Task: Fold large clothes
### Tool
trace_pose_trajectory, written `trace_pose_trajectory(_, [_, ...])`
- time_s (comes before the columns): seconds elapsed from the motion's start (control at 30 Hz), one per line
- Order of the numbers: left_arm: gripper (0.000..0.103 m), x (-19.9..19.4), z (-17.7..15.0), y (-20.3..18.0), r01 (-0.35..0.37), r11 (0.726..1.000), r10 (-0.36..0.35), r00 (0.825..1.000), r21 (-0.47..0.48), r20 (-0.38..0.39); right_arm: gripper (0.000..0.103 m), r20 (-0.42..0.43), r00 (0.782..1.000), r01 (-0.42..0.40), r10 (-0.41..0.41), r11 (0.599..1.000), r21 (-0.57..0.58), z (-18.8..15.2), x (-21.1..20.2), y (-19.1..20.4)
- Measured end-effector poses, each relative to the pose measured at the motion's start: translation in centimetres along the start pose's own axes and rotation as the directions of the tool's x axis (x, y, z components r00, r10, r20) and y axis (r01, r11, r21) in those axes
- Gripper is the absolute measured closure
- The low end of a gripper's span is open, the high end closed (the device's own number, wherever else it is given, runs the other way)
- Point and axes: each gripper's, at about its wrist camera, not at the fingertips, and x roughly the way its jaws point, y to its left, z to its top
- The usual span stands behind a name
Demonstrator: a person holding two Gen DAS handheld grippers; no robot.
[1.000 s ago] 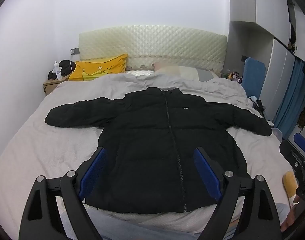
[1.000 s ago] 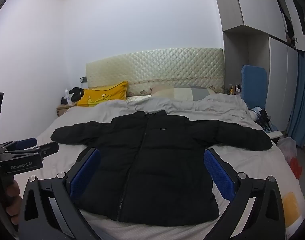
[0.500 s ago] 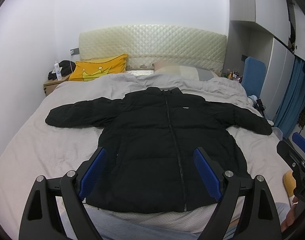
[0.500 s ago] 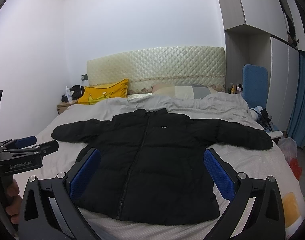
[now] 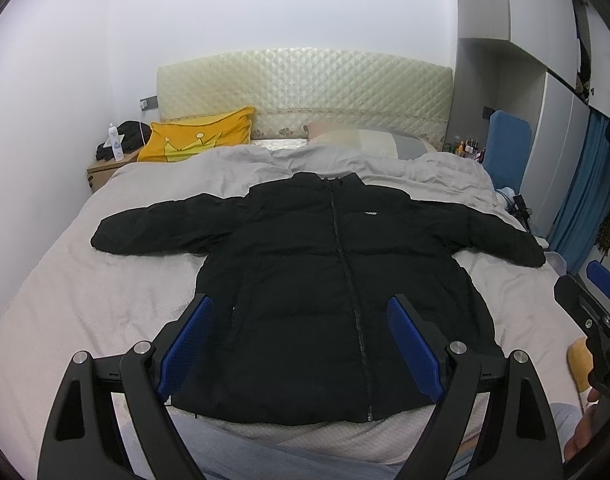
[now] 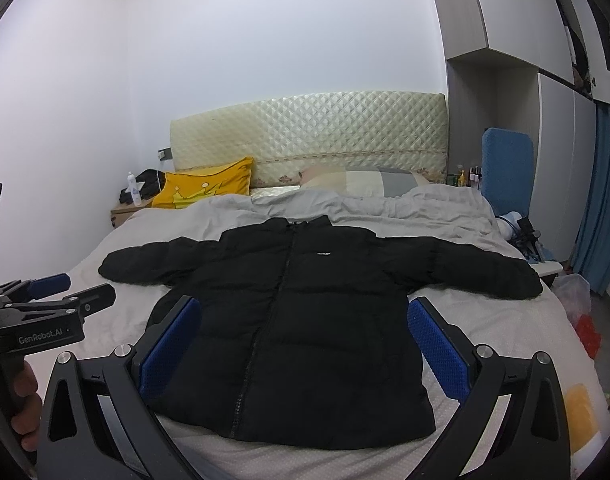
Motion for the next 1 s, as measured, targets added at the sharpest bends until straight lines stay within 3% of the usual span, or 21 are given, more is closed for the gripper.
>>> trace_pose_trajectory(1.0, [0.014,-0.61,0.05,-0.23,0.002,1.0,-0.002,1.0,0.002,0.005,0.0,-0.008,1.0,-0.001,0.001,1.0,-0.003,0.49,-0.21,0.28])
